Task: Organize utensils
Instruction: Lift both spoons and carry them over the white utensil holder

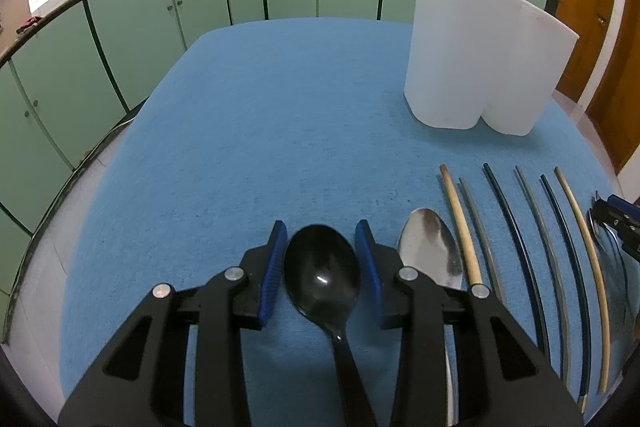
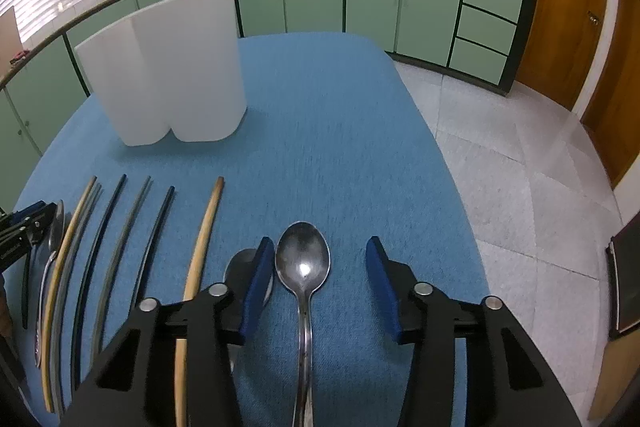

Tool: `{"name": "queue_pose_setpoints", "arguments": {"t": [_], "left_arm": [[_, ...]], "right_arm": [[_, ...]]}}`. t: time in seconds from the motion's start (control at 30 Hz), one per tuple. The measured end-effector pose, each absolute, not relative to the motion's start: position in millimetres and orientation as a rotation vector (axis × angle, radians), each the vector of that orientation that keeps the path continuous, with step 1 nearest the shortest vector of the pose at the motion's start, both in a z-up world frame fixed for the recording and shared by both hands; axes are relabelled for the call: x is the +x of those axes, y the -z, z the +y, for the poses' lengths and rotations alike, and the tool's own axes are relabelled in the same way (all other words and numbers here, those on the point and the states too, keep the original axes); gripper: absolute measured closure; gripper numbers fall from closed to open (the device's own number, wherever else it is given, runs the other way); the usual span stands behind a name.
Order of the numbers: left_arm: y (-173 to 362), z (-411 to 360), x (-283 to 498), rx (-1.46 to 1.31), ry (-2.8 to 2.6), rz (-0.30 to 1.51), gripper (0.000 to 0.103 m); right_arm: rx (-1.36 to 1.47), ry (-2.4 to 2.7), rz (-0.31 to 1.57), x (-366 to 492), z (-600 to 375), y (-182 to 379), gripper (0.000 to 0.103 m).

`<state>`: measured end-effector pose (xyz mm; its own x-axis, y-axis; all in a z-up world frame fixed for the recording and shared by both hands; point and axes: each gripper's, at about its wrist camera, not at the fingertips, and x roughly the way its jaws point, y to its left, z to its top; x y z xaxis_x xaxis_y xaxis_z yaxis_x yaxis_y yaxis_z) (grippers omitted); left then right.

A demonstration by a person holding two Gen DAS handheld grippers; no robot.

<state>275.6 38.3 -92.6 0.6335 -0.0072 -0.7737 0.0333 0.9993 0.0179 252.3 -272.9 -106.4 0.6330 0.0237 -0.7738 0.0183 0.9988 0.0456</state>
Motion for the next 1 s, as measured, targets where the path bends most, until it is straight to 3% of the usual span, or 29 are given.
{"name": "queue_pose_setpoints", "arguments": {"t": [0.13,0.23,0.63,1.0], "left_arm": [[93,42,276,0.032,0.025,0.885,0.068],[92,43,276,0.028,0.025,0.885,0.069],[87,47,262,0.007,0.078,0.854,0.07],[44,59,223,-0.049,0.123,0.655,0.07]], "right_arm": [[0.056,-0.01,0.89,253,-274,107,0.062],[0.056,-0.033,0.896,252,-272,108,0.075],[0.07,-0.03,0.833,231,-275,94,0.075],[0.077,-0.035,0.659,191,-276,48,0.075]]}}
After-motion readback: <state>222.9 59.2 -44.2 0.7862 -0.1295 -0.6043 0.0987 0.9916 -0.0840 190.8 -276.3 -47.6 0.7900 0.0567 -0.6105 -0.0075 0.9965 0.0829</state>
